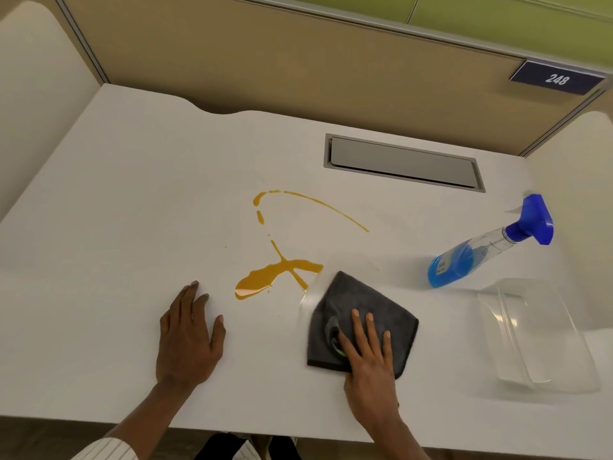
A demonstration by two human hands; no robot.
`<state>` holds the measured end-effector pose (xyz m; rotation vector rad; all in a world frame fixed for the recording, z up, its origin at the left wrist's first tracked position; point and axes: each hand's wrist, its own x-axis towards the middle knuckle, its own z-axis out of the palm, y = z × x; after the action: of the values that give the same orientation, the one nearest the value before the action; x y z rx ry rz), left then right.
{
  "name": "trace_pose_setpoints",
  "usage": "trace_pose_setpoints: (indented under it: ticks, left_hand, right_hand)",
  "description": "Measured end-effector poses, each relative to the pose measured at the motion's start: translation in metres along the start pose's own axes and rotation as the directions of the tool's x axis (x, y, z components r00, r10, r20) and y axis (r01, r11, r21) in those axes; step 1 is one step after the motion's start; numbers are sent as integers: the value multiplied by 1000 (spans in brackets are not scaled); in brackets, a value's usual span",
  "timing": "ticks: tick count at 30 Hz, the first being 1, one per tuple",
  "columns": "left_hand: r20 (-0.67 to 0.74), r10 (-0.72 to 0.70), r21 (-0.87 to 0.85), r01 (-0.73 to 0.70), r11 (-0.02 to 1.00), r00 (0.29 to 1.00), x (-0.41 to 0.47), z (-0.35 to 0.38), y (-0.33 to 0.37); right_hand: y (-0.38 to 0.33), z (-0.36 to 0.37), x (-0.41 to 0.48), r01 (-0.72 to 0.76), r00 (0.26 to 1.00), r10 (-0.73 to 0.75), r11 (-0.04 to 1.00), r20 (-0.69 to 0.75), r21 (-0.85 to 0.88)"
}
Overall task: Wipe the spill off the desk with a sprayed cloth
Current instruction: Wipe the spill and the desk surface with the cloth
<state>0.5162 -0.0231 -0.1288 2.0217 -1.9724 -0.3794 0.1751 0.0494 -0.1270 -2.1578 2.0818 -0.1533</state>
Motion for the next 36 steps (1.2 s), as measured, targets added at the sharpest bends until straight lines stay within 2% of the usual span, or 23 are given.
trace_pose_setpoints:
  ticks: [7,11,14,16,20,26,28,33,36]
  left_hand:
    - [5,9,25,-9,1000,1000,1,0,0]
    - [-2,11,31,-11,999,1000,-1,1,1]
    - [-7,7,33,-7,999,1000,0,2,0]
    - [-7,2,32,-2,999,1000,0,2,0]
    - [-4,3,32,-3,999,1000,0,2,1]
    - [-3,6,30,-6,1000,1000,0,2,1]
    - [-1,2,29,-2,1000,1000,0,3,0]
    - [-27,8,21,-8,1000,1000,0,4,0]
    - [-30,1,13,-1,1000,1000,0,5,0]
  right_hand:
    - [29,-9,75,-202,979,202,978,13,56]
    - [11,-6,98,-135,990,131,987,52,84]
    - [1,-4,67,20,999,-25,995,45,101]
    - [2,-4,39,61,997,-66,989,39,132]
    - [29,-10,29,7,999,-14,982,36,187]
    - [24,-14,107,-156,986,143,968,81,194]
    - [10,-12,117,-126,990,111,975,88,181]
    - [-14,-6,62,114,990,-125,982,65,149]
    - [-2,-8,24,102,993,-109,985,42,138]
